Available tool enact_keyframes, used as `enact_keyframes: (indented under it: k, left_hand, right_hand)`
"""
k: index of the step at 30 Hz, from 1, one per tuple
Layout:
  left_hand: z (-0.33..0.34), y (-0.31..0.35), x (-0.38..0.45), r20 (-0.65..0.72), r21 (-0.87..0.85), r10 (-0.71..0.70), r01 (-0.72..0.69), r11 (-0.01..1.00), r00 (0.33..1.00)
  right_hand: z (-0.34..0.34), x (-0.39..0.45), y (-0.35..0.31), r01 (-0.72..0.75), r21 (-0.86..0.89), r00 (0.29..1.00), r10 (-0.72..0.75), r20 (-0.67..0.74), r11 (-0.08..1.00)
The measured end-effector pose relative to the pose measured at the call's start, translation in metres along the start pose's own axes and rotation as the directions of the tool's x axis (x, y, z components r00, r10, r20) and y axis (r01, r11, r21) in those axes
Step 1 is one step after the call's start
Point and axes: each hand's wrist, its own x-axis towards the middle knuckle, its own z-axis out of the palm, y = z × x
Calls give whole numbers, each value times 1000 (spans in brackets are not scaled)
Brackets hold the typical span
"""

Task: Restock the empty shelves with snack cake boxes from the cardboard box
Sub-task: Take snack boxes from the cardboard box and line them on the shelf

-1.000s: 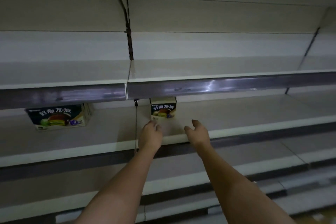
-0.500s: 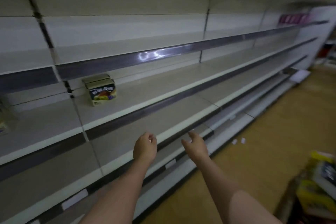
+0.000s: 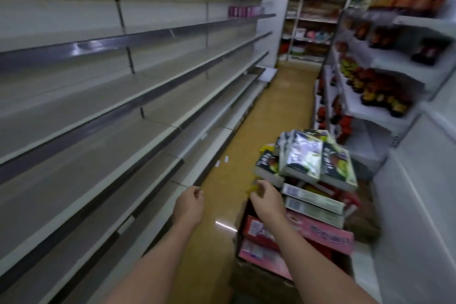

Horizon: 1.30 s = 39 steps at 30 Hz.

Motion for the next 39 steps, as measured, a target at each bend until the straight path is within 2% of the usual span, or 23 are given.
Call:
enact_keyframes:
  k: [5, 8, 16, 19, 24, 28, 33, 39]
  left_hand:
    - [62, 62, -27, 67, 5, 57, -57, 998, 996]
    - [86, 96, -36, 97, 1, 125, -125, 992, 987]
    - [126, 156, -20, 178, -95, 188, -173, 980, 966]
    - [136, 170, -6, 191, -58, 241, -234, 970, 951]
    - [146, 183, 33, 243, -22, 230, -231, 973, 942]
    - [158, 191, 58, 331, -72, 186, -172, 983, 925]
    - [176, 193, 73, 458, -219, 100, 3, 976, 883]
    - [185, 193, 85, 505, -418, 11, 233, 878, 863]
  right_hand:
    - [-77, 10, 54, -80, -6, 976, 77, -203, 997]
    - [-110, 20, 72, -105, 4, 957, 102, -271, 994]
    - [-145, 54, 82, -134, 11, 947, 131, -292, 991]
    - [-147, 74, 73, -127, -10, 956, 120, -269, 992]
    - [-138, 111, 58, -172, -52, 958, 155, -241, 984]
    - [-130, 133, 54, -240, -58, 947, 221, -232, 969]
    - [-123, 149, 52, -255, -69, 927, 223, -303, 965]
    - [-122, 162, 54, -268, -52, 920, 239, -312, 962]
